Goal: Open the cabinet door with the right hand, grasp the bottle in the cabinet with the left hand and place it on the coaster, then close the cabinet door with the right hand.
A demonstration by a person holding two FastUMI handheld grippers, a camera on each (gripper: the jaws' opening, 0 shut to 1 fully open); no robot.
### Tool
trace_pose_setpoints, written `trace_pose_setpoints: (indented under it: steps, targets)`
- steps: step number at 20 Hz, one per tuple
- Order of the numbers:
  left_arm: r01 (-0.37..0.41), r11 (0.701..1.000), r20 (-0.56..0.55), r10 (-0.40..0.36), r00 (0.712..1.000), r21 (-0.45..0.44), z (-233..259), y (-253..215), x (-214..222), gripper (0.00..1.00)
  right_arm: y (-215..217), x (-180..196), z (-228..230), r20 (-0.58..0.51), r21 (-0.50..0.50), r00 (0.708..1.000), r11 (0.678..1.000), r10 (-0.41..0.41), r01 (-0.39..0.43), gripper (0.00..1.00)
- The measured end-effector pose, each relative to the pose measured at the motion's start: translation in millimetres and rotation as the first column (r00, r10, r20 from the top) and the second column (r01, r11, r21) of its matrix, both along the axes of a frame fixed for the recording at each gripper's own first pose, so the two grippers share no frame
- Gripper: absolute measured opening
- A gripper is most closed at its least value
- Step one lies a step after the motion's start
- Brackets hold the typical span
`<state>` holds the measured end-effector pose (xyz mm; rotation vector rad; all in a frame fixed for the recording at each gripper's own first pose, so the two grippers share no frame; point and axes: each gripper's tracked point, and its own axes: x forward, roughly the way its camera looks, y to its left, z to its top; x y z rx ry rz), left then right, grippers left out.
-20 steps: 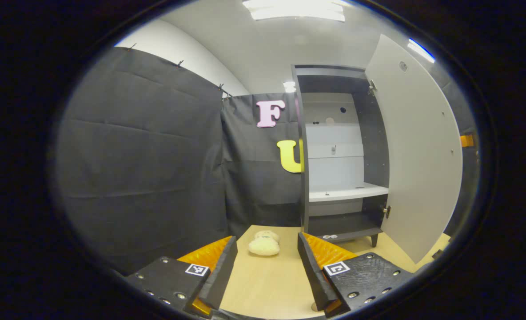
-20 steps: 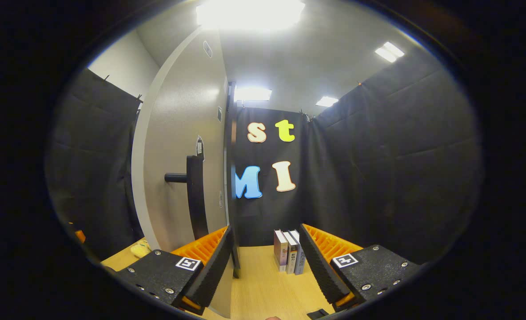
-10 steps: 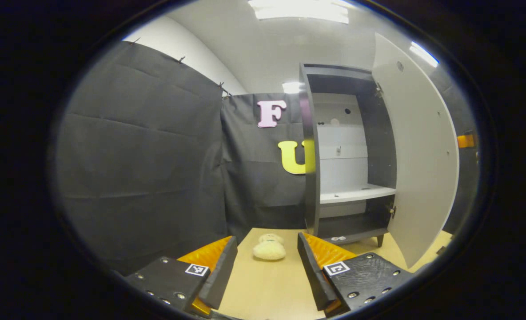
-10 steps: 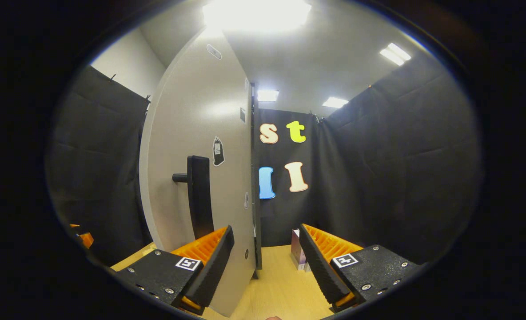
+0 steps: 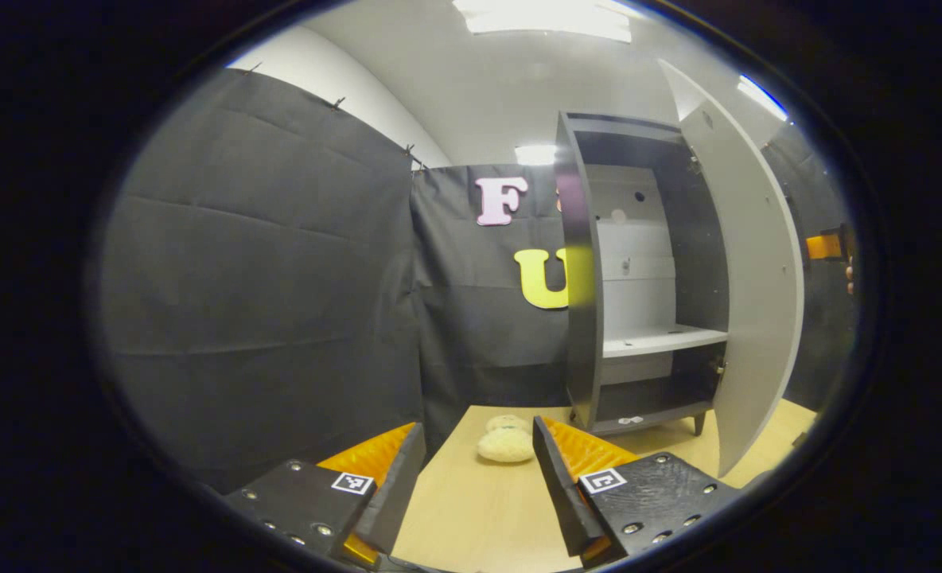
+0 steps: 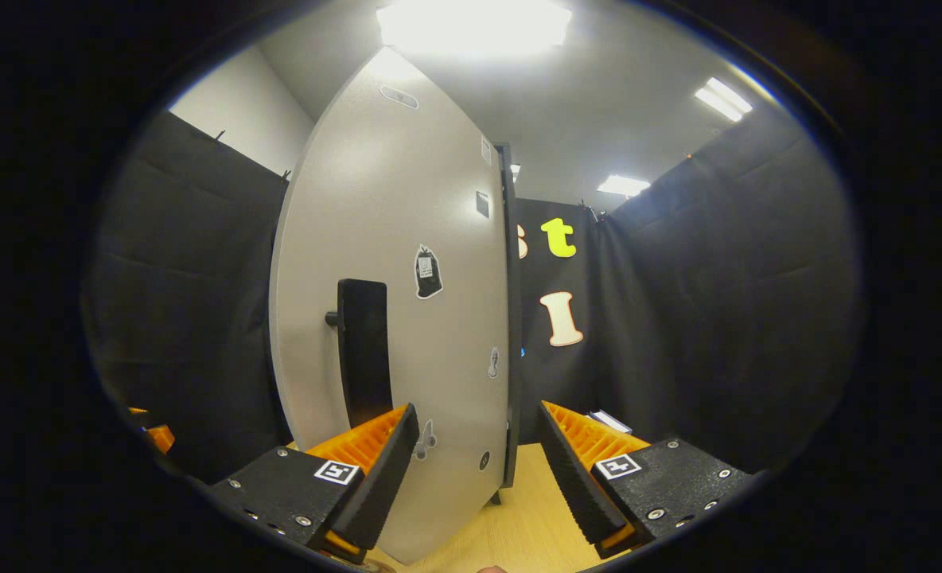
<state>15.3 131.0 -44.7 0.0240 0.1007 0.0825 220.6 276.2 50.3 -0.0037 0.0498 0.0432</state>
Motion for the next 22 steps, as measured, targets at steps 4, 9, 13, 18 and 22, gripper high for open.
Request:
trace_pose_setpoints:
  steps: [4,9,13,18,22]
  targets:
    - [-0.024,1.0,-0.004,0.024,1.0,0.002,-1.3,19.3,-11.3,0.83,28.9,13.6,-2.8,0.002,0.015,0.999,0.999,0.038,-0.038,0.92]
    - [-0.058,0.998,-0.007,0.058,0.998,0.017,-2.5,41.3,-25.1,0.73,63.7,35.8,-5.7,0.008,0.025,0.996,0.996,0.088,-0.088,0.94]
    - [-0.081,0.997,-0.016,0.081,0.997,0.021,-4.4,53.4,-31.0,0.8,84.9,52.7,-11.2,0.016,0.025,0.992,0.992,0.126,-0.126,0.94]
    - [-0.077,0.997,-0.02,0.077,0.997,0.023,-7.4,54.0,-29.8,0.78,100.5,58.1,-19.4,0.002,0.041,0.988,0.987,0.157,-0.157,0.94]
    - [-0.008,1.0,-0.004,0.008,1.0,-0.02,4.8,42.7,-31.6,0.78,99.9,44.8,-27.4,-0.011,0.039,0.985,0.984,0.172,-0.171,0.94]
